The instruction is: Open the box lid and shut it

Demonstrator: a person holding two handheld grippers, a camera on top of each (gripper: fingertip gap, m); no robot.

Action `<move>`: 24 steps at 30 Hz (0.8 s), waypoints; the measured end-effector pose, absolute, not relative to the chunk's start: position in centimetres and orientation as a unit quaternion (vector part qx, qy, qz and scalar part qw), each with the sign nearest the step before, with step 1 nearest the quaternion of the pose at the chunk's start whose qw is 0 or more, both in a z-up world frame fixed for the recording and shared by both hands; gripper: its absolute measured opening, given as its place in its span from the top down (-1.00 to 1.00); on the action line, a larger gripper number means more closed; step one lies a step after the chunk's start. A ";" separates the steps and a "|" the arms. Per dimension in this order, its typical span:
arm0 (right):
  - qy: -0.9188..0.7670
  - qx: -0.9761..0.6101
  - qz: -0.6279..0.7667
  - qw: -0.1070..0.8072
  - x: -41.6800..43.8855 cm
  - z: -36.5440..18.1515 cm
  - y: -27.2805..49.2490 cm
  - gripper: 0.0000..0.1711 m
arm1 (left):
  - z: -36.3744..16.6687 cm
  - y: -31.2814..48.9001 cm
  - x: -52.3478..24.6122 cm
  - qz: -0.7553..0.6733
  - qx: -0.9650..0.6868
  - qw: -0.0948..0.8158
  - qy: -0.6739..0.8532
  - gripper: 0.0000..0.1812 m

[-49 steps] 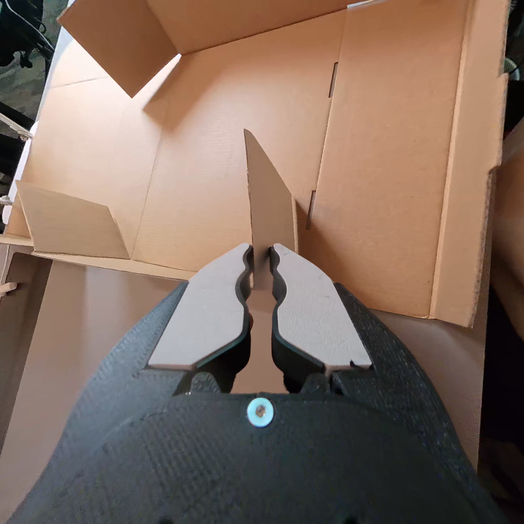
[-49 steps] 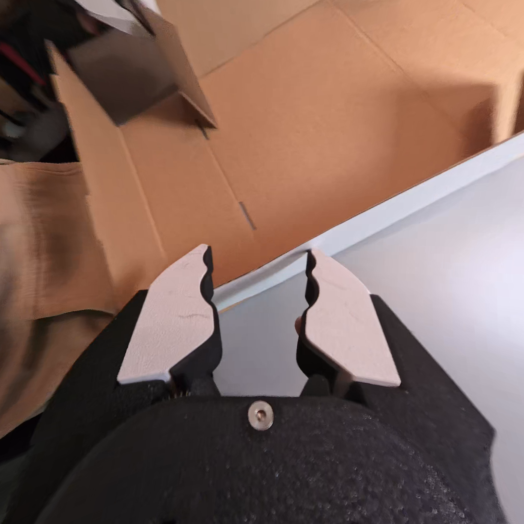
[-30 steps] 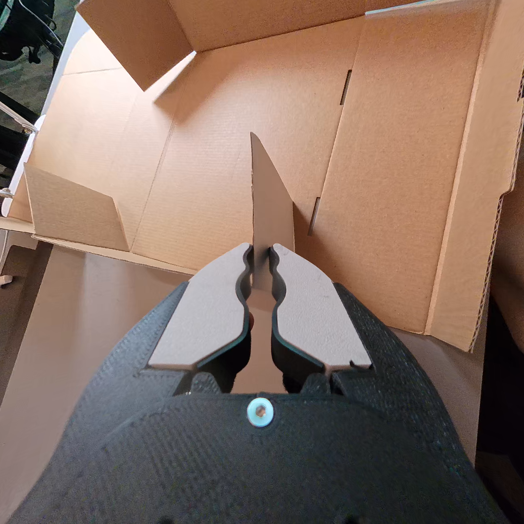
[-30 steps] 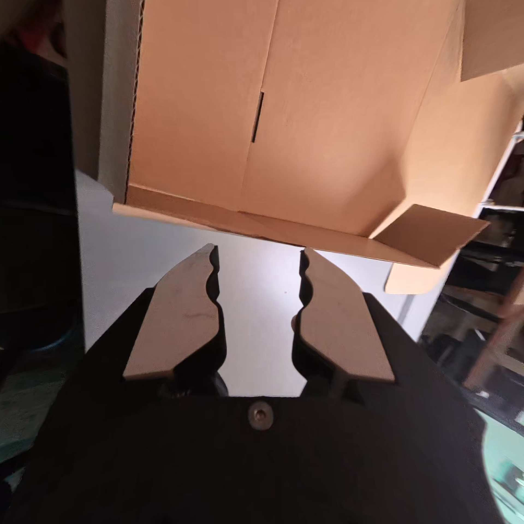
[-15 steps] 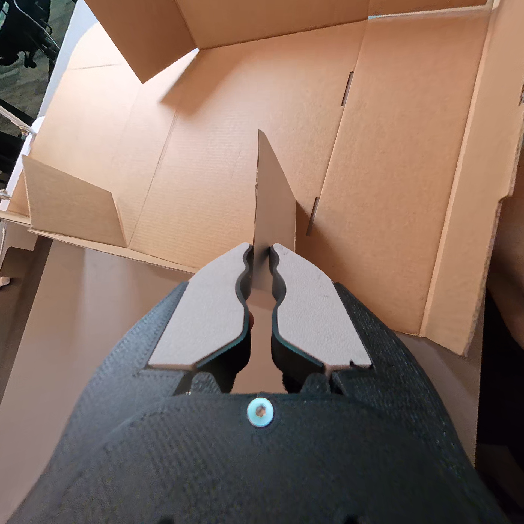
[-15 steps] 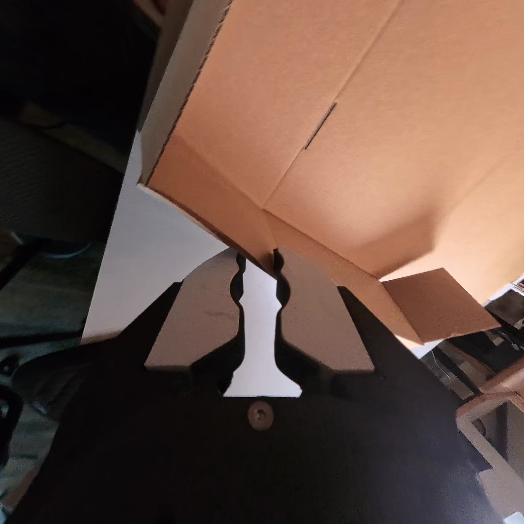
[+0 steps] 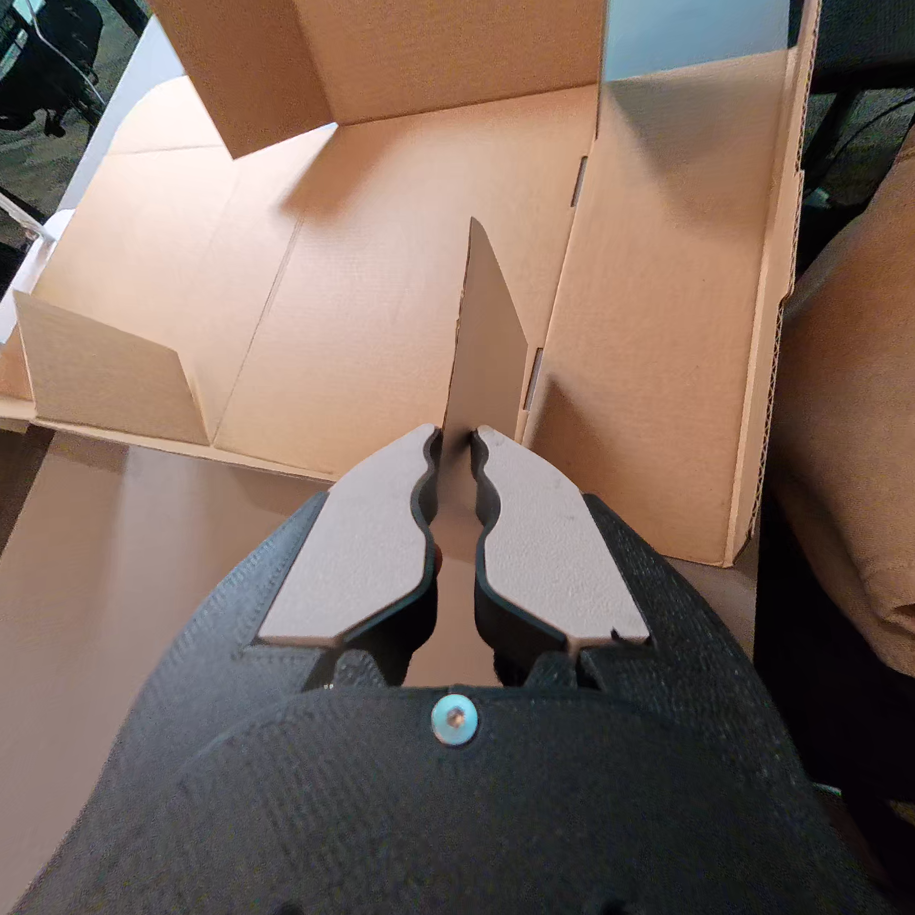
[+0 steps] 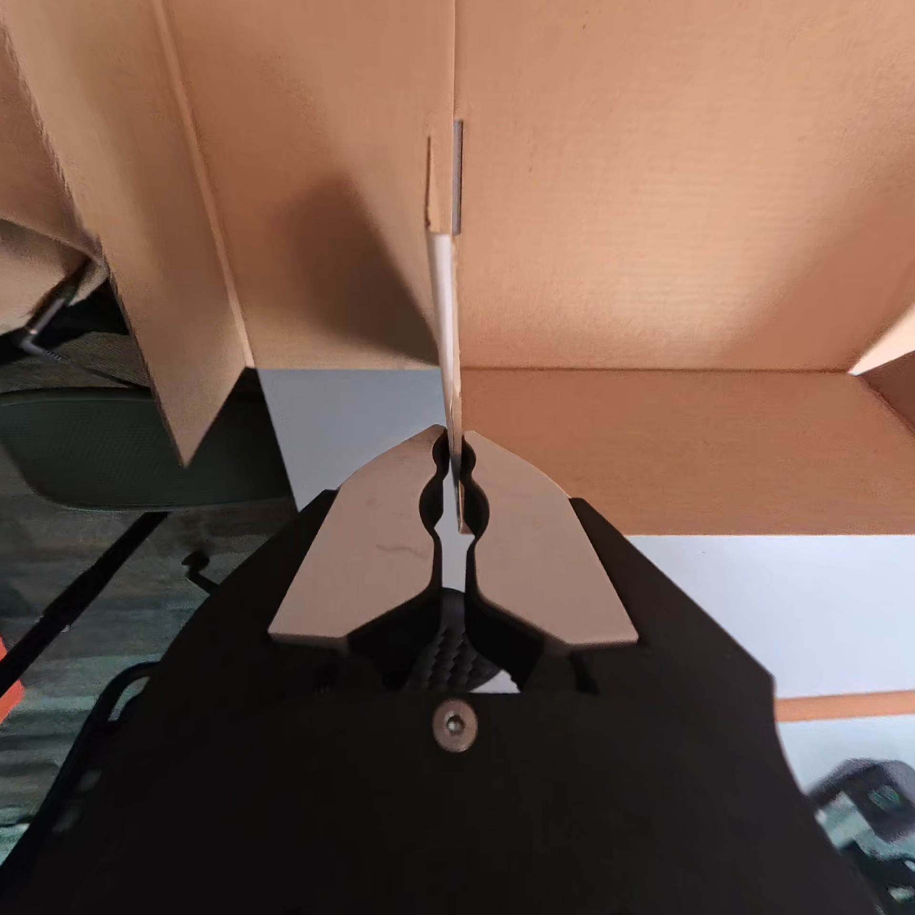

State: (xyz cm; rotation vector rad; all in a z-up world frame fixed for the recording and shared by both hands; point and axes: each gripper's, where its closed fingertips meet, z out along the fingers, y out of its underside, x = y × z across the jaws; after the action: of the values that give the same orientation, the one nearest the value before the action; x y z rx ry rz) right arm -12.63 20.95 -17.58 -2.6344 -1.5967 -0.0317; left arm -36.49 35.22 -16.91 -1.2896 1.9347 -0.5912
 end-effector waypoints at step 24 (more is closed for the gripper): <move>-0.193 -0.901 -0.092 0.377 -9.5 -17.9 28.7 -0.32 | -16.7 36.3 -34.3 -0.185 -0.524 0.445 0.703 0.64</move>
State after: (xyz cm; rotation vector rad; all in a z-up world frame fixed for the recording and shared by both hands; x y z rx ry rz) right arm -9.51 28.72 -17.92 -2.3047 -0.4935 -0.2355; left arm -34.32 36.26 -16.72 -1.2980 1.7410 -0.4580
